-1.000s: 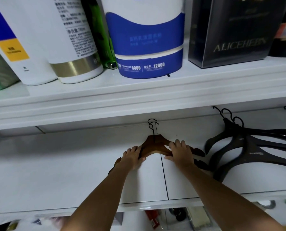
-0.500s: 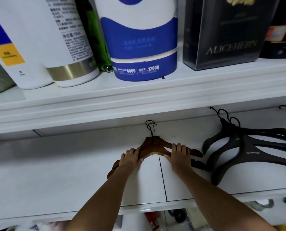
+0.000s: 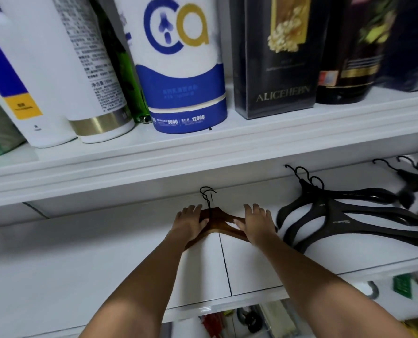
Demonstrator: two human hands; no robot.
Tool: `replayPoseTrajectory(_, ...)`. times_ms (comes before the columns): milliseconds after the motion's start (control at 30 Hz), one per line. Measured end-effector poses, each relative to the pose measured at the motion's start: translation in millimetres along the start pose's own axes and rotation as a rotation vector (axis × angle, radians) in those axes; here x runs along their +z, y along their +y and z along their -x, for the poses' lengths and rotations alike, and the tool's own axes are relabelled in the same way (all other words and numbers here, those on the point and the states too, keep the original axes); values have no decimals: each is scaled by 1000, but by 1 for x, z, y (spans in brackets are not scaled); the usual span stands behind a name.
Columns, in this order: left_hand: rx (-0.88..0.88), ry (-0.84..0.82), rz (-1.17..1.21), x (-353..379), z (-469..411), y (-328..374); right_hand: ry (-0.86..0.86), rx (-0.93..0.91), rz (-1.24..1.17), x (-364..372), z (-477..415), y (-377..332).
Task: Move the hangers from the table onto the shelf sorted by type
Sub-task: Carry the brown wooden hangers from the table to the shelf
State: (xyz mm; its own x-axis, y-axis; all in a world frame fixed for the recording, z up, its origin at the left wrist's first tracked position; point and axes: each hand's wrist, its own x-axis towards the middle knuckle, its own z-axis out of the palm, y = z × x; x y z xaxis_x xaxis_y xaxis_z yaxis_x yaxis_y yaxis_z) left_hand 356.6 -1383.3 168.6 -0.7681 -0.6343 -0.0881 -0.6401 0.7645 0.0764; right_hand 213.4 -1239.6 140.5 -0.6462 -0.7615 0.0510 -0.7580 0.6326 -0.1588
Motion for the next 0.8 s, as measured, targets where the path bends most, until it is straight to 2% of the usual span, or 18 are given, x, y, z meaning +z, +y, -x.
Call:
replayPoseTrajectory(300,273,6,98,-57,-14,104,88,100,52,-75,37,61)
replayPoseTrajectory(800,803,99,102,-97,28,348,305,590,152,-179,177,224)
